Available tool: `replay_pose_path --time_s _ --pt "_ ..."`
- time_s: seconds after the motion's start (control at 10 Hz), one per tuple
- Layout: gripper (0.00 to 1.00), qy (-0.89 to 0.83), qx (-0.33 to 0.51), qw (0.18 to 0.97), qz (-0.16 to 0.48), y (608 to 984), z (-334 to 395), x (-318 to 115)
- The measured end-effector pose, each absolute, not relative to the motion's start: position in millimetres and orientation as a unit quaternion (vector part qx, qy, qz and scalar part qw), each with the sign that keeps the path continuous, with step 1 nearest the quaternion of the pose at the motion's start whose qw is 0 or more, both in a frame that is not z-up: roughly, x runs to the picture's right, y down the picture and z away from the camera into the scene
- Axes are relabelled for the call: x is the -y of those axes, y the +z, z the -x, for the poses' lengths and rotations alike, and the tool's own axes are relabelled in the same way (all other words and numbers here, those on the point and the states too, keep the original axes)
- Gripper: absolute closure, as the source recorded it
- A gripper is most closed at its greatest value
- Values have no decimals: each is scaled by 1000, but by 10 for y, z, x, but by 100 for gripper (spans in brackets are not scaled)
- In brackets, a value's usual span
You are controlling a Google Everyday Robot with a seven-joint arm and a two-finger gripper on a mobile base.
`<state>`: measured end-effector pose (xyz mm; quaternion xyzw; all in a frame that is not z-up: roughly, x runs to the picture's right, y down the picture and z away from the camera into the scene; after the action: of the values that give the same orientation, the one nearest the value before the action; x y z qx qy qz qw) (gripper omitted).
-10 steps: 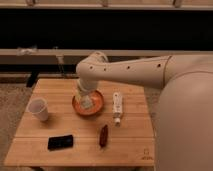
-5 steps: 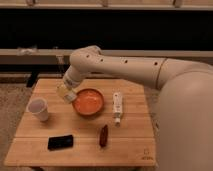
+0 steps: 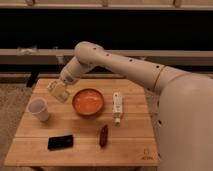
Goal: Place the white sponge in the ceramic cup
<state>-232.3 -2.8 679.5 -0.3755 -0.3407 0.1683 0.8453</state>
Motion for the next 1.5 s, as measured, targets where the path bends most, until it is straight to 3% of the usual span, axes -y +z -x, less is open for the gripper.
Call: replay_pose_path --time_s 0.9,1.5 --pt "100 110 322 859 382 6891 2303 19" --pt "100 30 328 862 386 6816 2858 -3"
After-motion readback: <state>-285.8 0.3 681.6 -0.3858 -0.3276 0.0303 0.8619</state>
